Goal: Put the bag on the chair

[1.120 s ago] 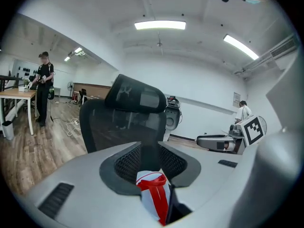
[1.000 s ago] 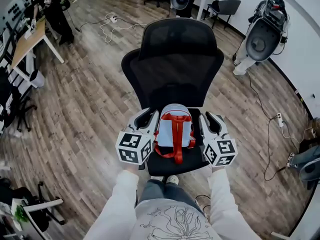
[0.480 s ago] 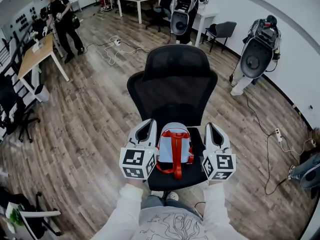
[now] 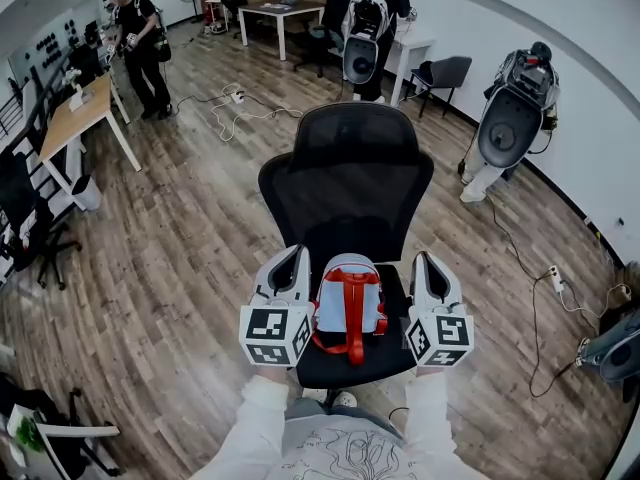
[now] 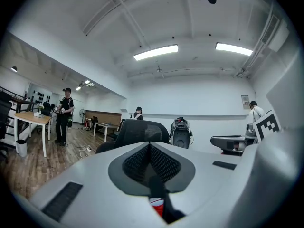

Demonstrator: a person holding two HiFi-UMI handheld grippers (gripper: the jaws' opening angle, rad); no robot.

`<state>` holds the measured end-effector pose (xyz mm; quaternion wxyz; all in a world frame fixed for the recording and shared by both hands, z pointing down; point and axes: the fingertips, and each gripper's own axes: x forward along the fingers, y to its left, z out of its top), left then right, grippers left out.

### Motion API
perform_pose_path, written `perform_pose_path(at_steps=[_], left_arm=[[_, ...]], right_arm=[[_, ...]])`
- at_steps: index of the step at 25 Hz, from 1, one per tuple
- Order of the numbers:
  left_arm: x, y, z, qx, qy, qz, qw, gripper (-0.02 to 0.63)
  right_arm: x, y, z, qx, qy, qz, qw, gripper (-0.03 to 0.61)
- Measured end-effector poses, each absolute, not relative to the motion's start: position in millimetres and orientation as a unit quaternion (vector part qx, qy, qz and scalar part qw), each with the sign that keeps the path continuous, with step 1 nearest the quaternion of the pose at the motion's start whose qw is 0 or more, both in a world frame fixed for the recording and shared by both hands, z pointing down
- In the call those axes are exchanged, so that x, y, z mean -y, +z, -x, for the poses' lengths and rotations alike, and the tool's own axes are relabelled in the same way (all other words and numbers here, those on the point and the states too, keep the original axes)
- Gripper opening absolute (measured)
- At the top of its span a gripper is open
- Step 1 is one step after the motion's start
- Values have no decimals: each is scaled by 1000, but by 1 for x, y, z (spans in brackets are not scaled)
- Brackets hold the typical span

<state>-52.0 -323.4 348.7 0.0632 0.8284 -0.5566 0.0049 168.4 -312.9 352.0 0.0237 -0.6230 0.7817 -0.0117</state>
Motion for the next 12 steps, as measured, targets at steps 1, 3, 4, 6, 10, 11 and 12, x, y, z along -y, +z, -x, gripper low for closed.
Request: perform_pose_path(at_steps=[1,3,4,6,10,11,12], left_arm=[[322,348,53,557,5,-828,63,6],[320,348,54,559,4,-826,65,6],[319,348,54,560,3,-826,66,6],[317,349,55,562,3,-824,67,6],[318,349,58,567,4,-821,67,6],[318,349,58,567,4,-821,66,6],[318,349,58,568,4,-820,66,6]], right_arm=[[312,352,-167,-782,-12,623,23,14],[310,353,-166,-783,-13,622,22,14],[309,352,-166,-783,-12,621,22,14],[308,351,-165,-785,-11,619,21,14],[309,351,-165,-786,-11,618,21,14],[309,351,-165,-786,-11,618,22,14],[309,351,-166,-785,-12,619,22,14]])
